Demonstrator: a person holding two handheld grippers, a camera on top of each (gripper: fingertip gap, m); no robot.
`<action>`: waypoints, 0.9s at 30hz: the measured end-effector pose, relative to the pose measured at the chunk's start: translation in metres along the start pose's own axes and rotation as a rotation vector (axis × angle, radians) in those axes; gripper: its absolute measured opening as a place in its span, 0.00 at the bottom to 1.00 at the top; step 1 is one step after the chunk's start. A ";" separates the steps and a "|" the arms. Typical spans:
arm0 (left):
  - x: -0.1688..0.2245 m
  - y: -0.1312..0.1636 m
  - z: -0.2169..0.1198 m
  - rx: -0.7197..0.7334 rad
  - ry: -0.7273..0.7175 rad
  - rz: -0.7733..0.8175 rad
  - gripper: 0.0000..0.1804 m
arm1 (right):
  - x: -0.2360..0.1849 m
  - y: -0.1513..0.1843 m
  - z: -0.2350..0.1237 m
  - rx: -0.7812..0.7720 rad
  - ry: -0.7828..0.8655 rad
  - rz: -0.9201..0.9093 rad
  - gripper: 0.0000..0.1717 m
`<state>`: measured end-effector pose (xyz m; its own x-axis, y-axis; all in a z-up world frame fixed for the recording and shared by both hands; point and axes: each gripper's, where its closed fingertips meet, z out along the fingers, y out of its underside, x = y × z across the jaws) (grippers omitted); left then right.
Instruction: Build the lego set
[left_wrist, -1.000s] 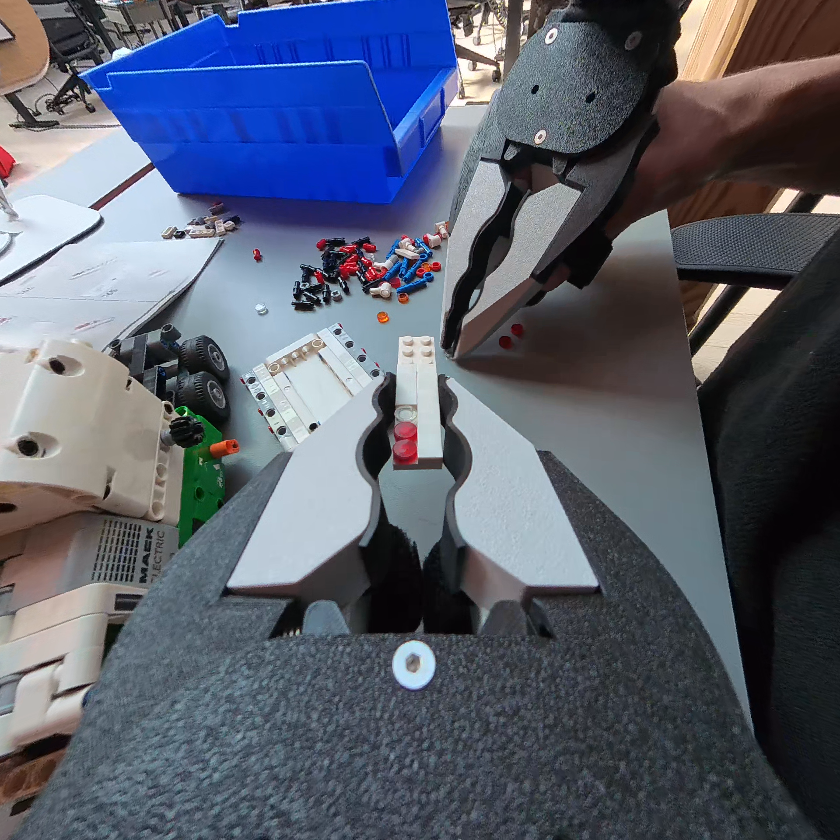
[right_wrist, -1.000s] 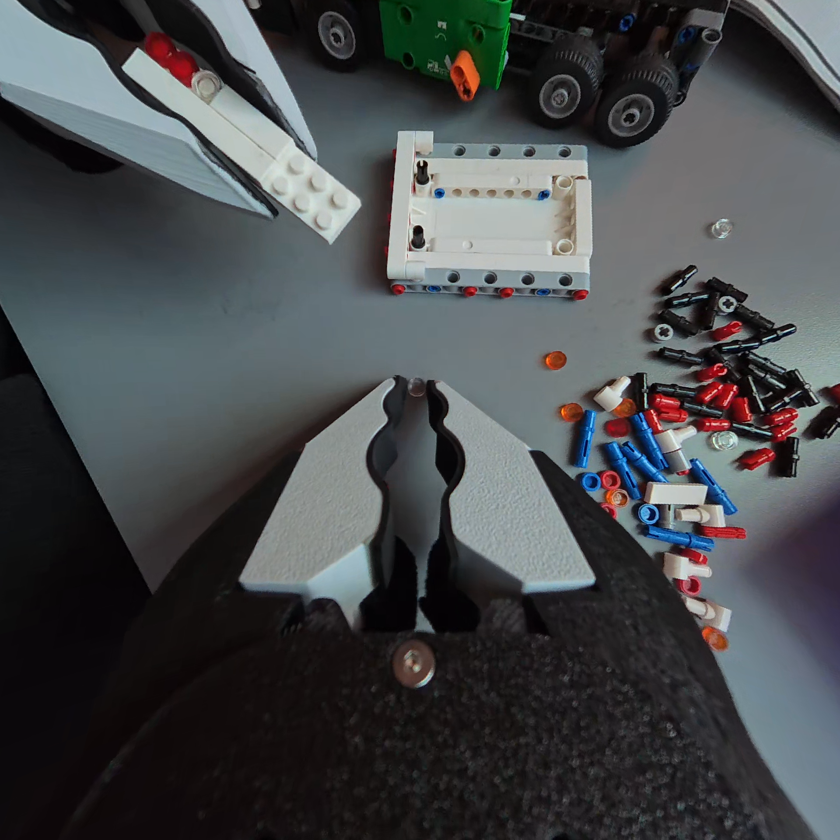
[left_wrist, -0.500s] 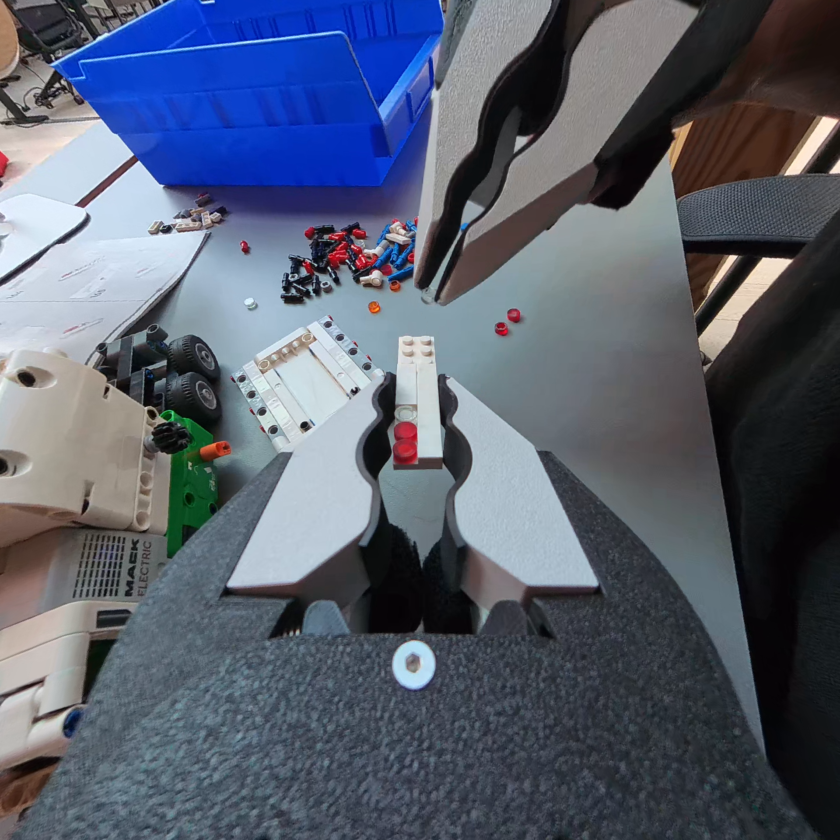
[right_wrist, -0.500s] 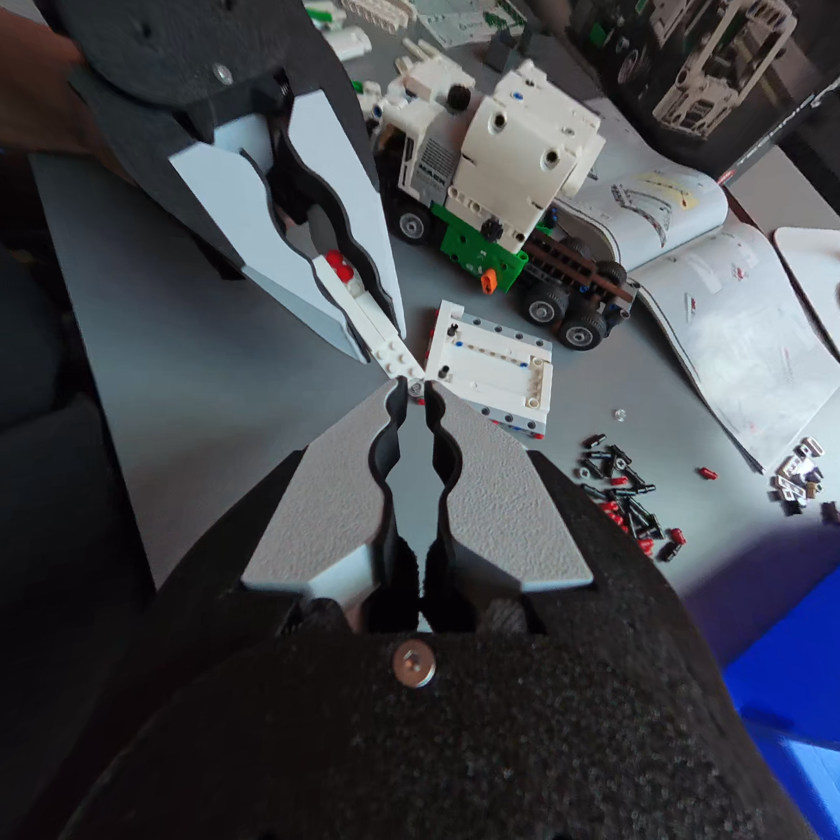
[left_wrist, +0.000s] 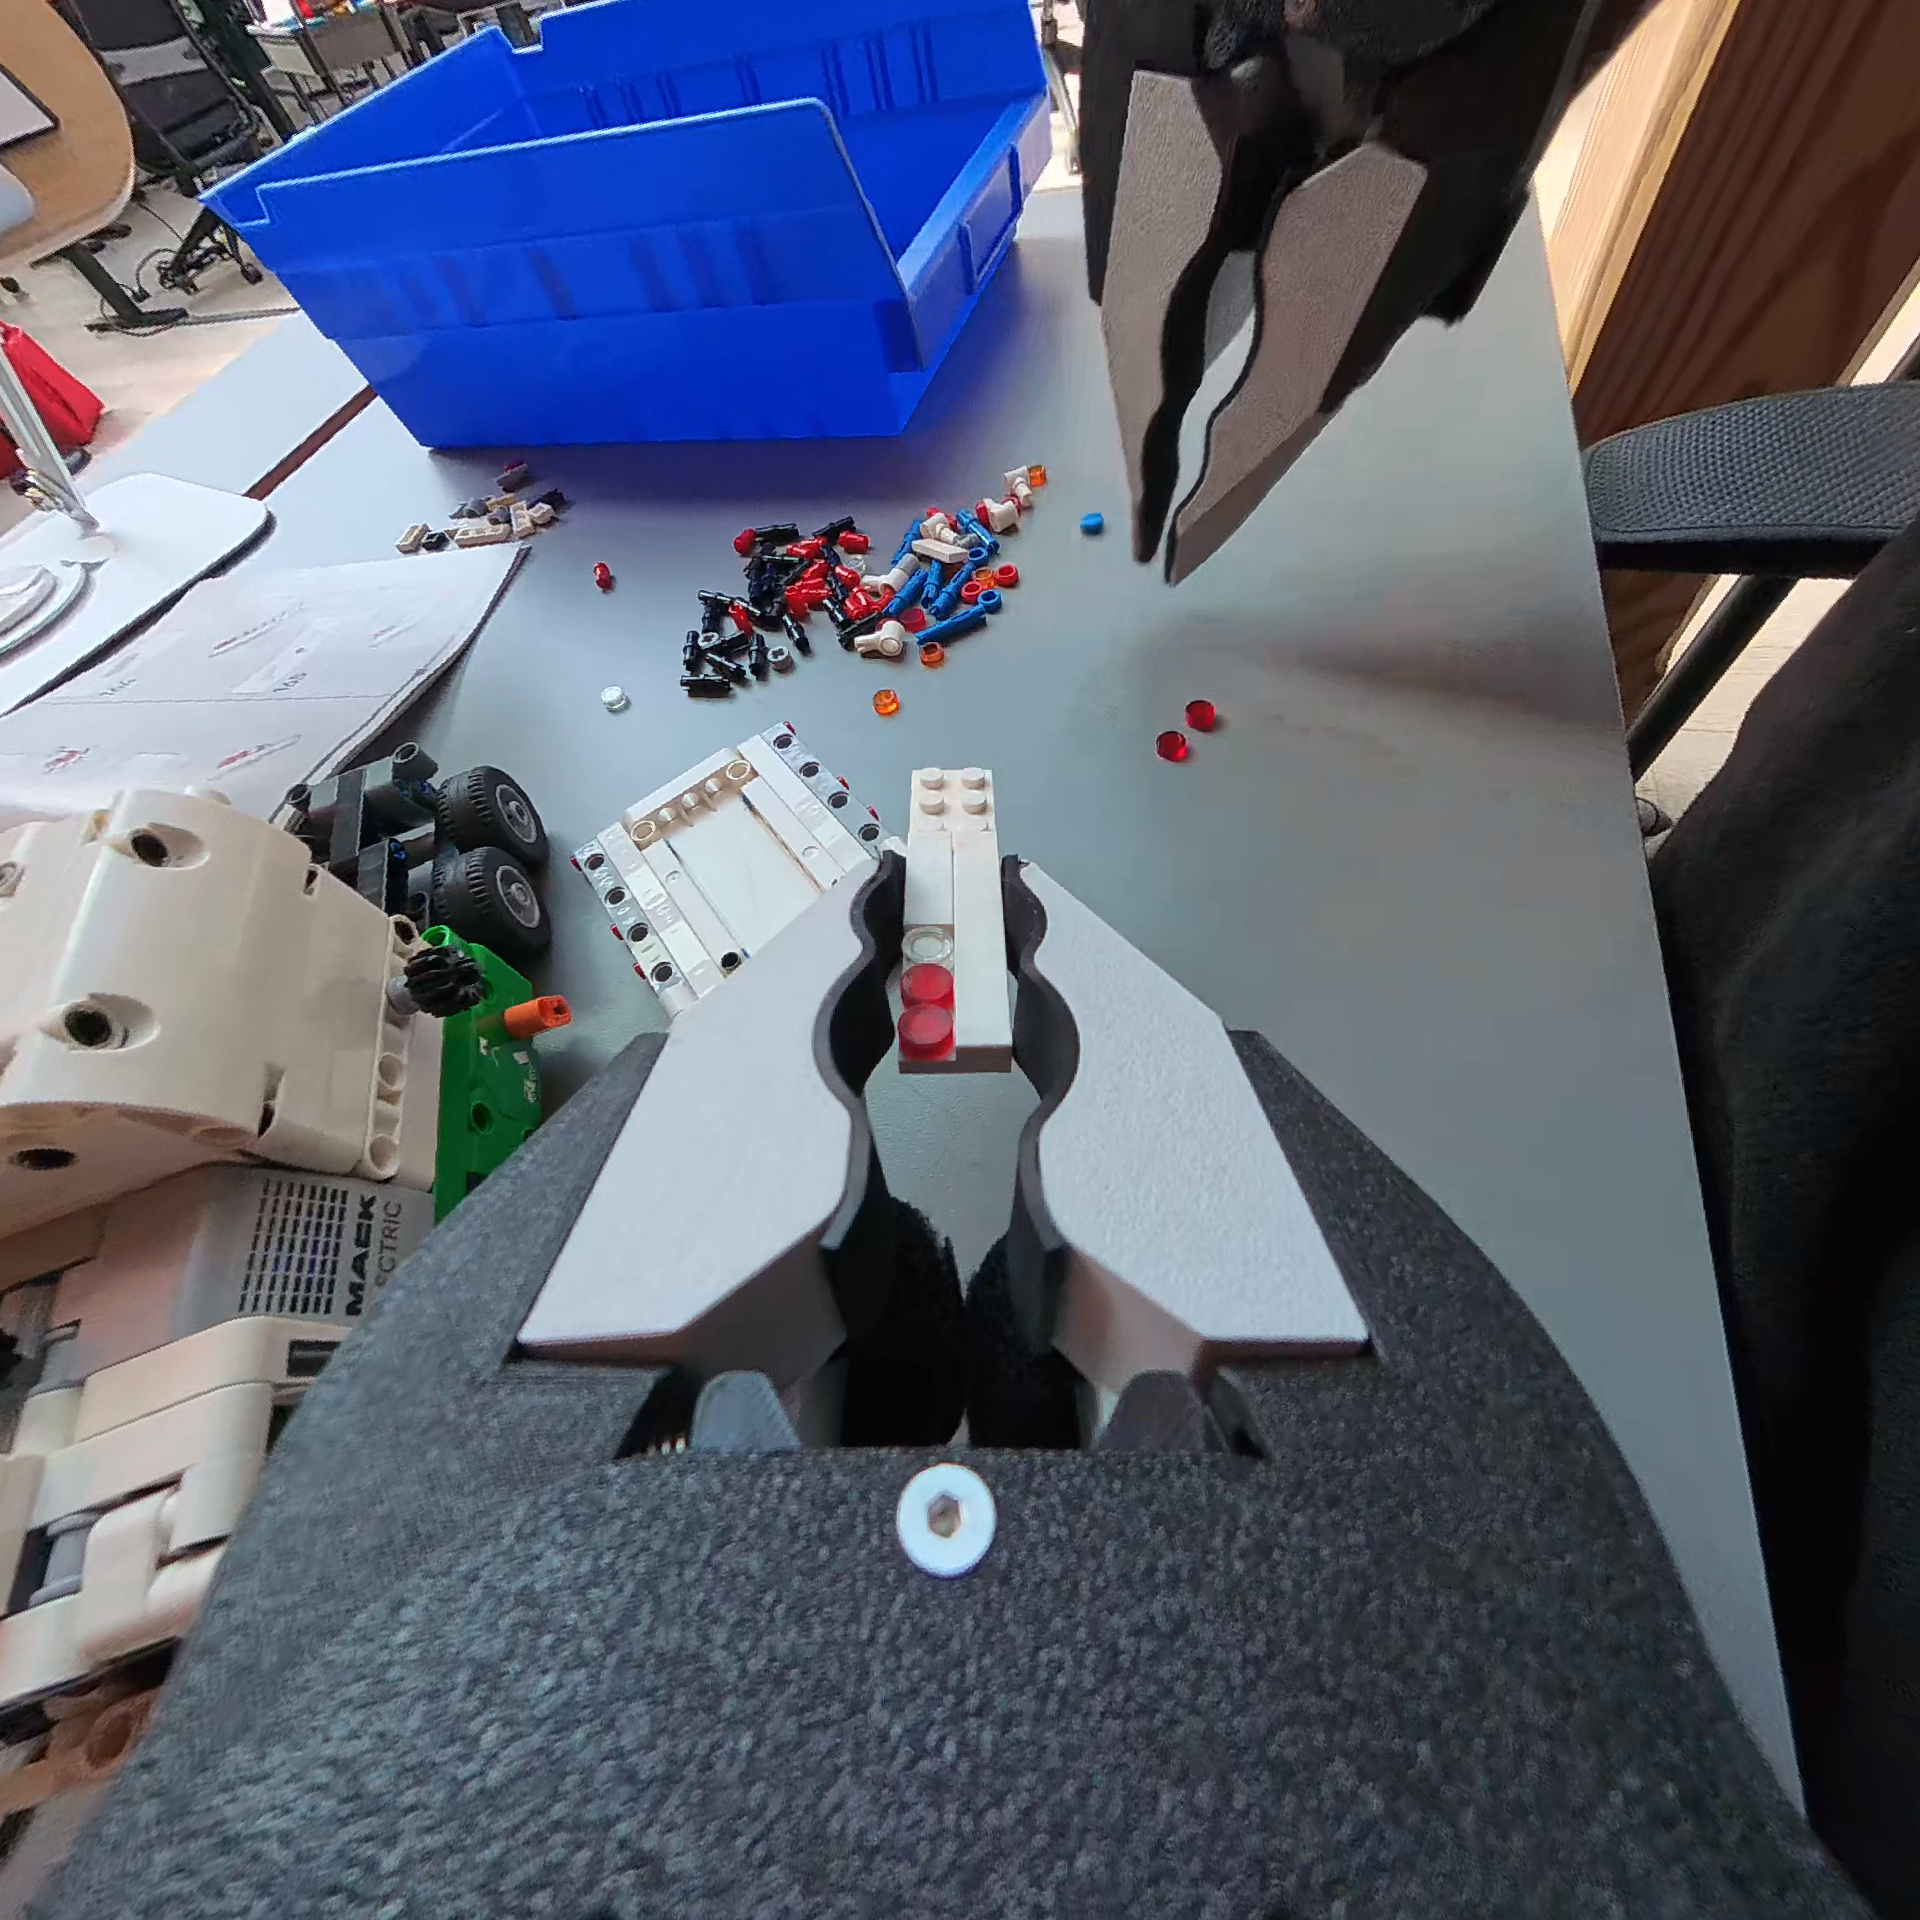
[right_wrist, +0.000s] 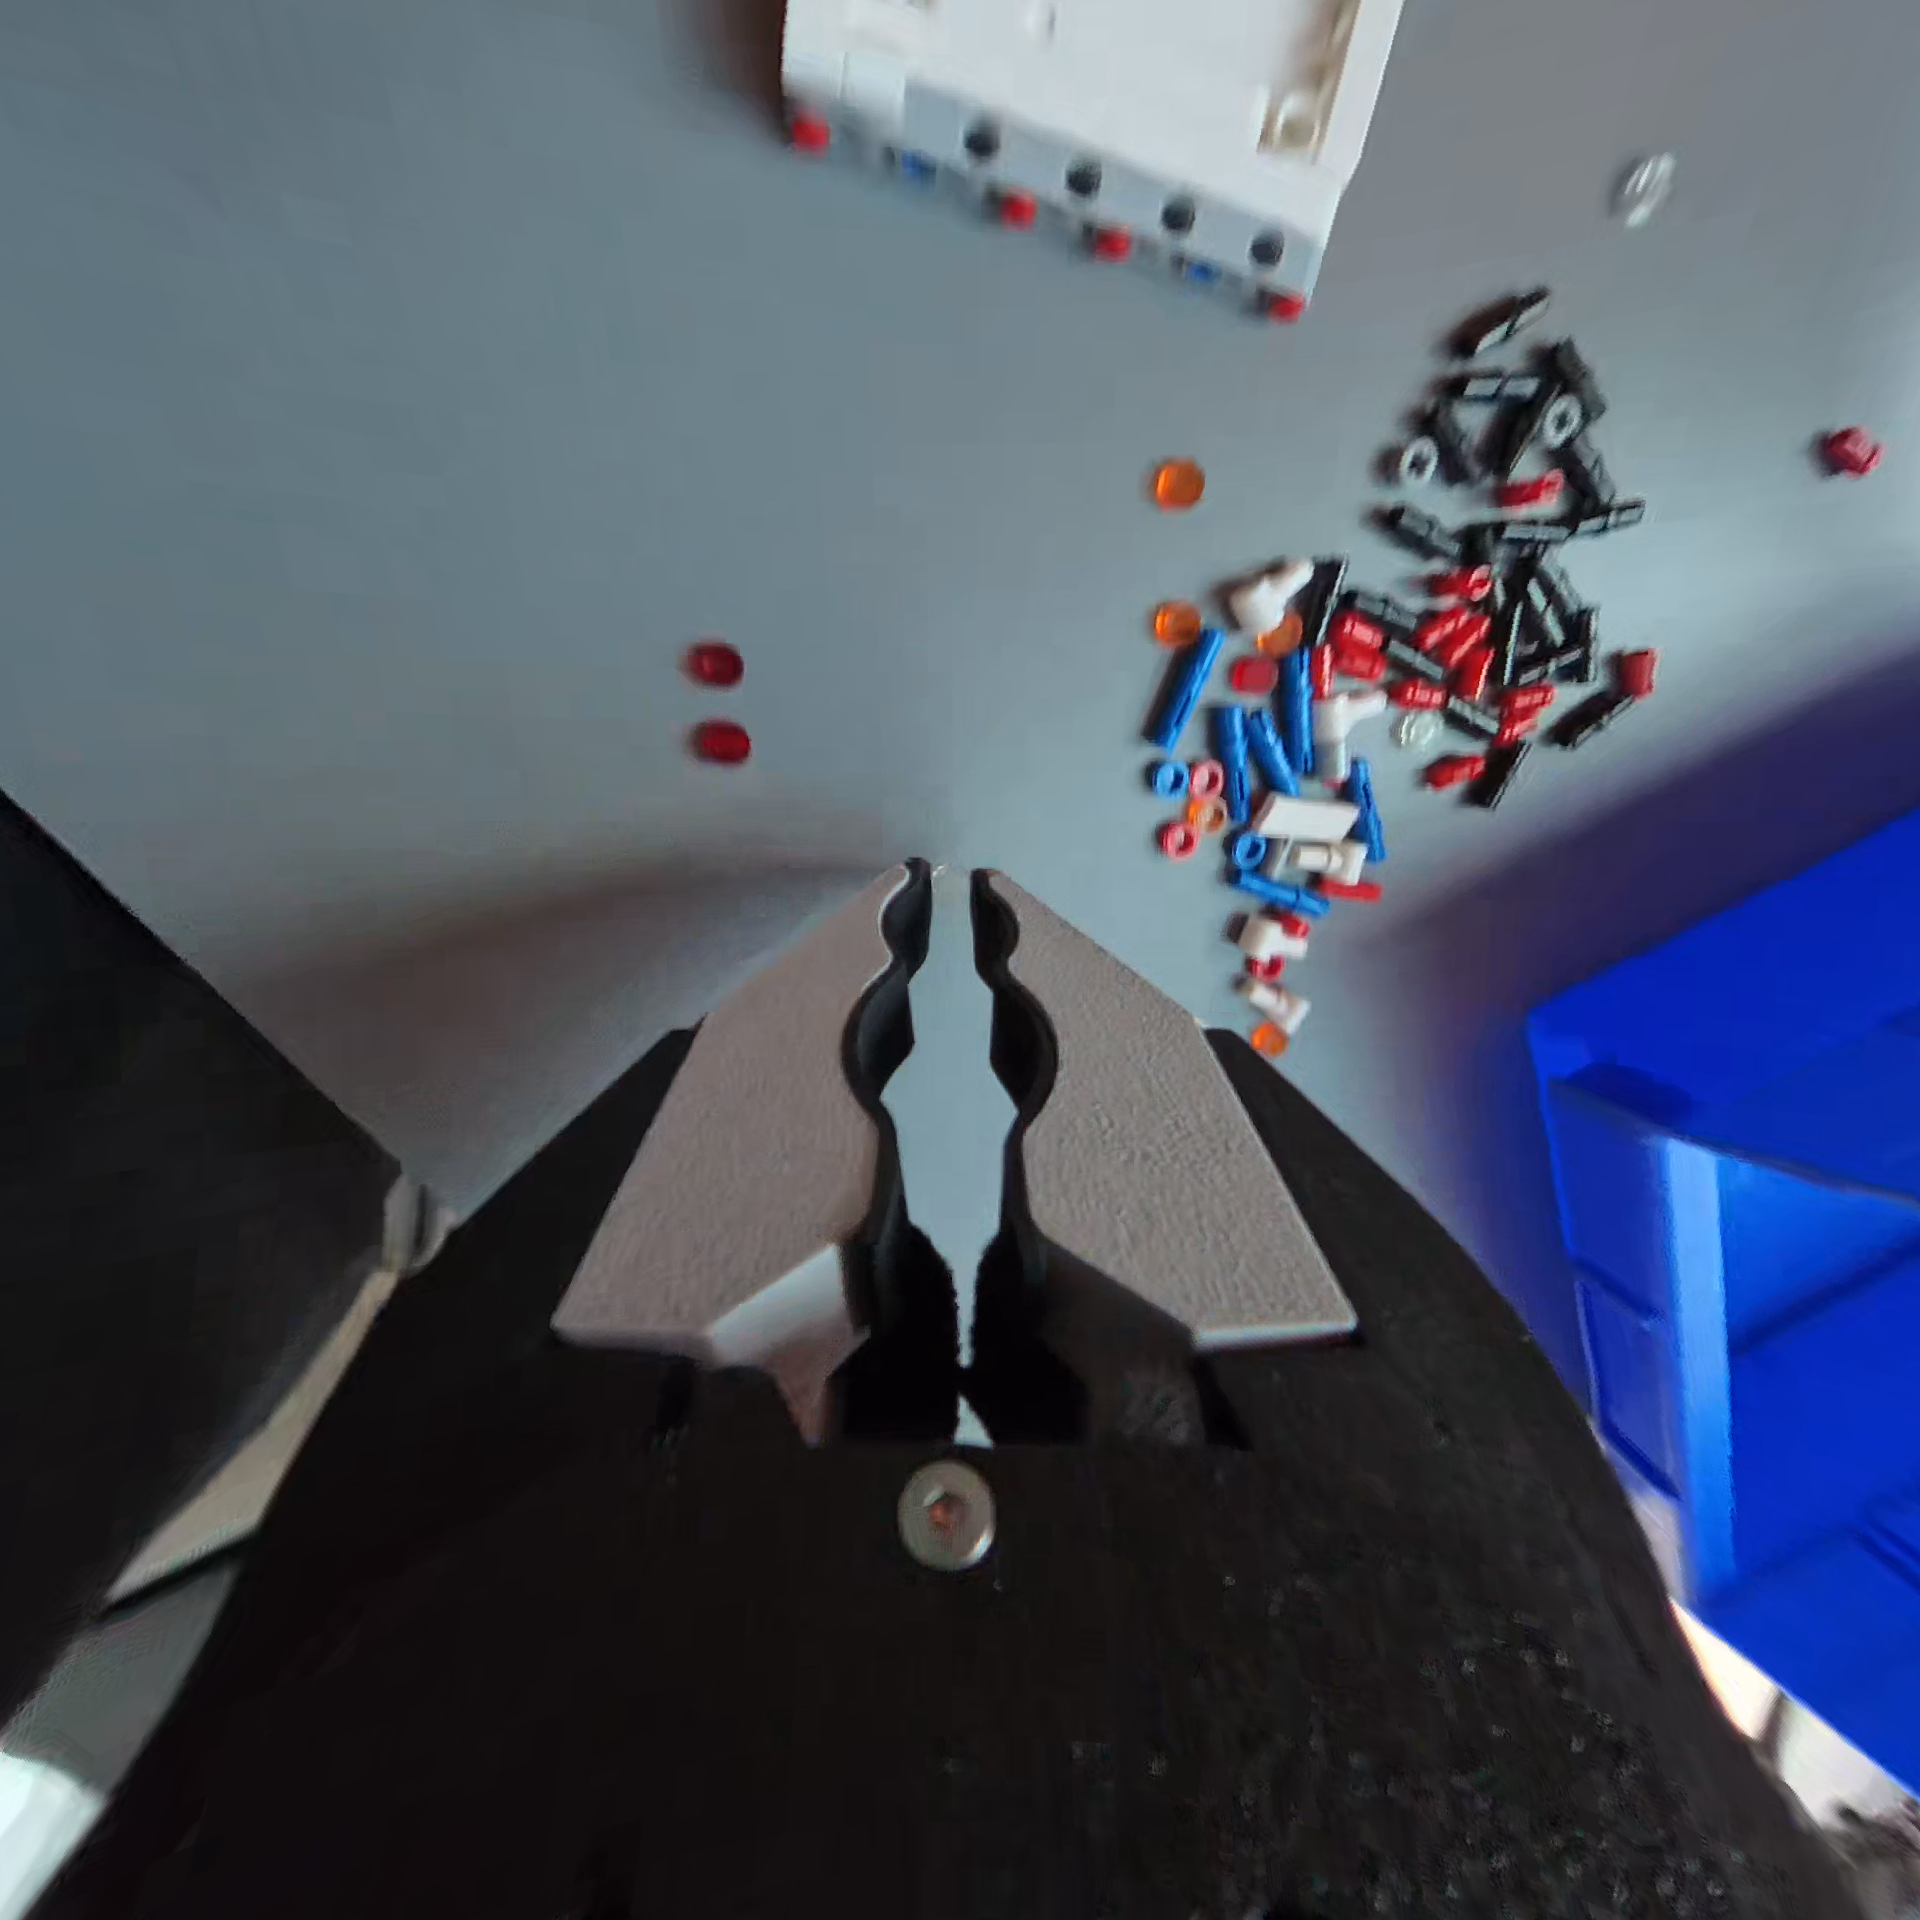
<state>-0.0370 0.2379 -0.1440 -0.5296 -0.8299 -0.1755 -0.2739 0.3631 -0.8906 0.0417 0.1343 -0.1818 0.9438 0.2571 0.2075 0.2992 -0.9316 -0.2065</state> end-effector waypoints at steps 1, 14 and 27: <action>0.000 0.000 0.000 -0.001 -0.001 0.003 0.09 | 0.000 0.014 -0.004 -0.069 -0.009 -0.035 0.03; 0.002 0.000 0.000 -0.001 -0.012 0.029 0.09 | -0.015 0.019 0.003 -0.206 -0.219 -0.148 0.05; 0.001 0.000 -0.002 0.009 -0.019 0.032 0.09 | -0.011 0.002 -0.015 0.413 -0.280 0.207 0.12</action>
<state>-0.0392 0.2376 -0.1430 -0.5229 -0.8257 -0.2115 -0.2500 0.3858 -0.8880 0.0300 0.1257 -0.1705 0.9732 0.1903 -0.1288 0.0801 -0.8062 -0.5862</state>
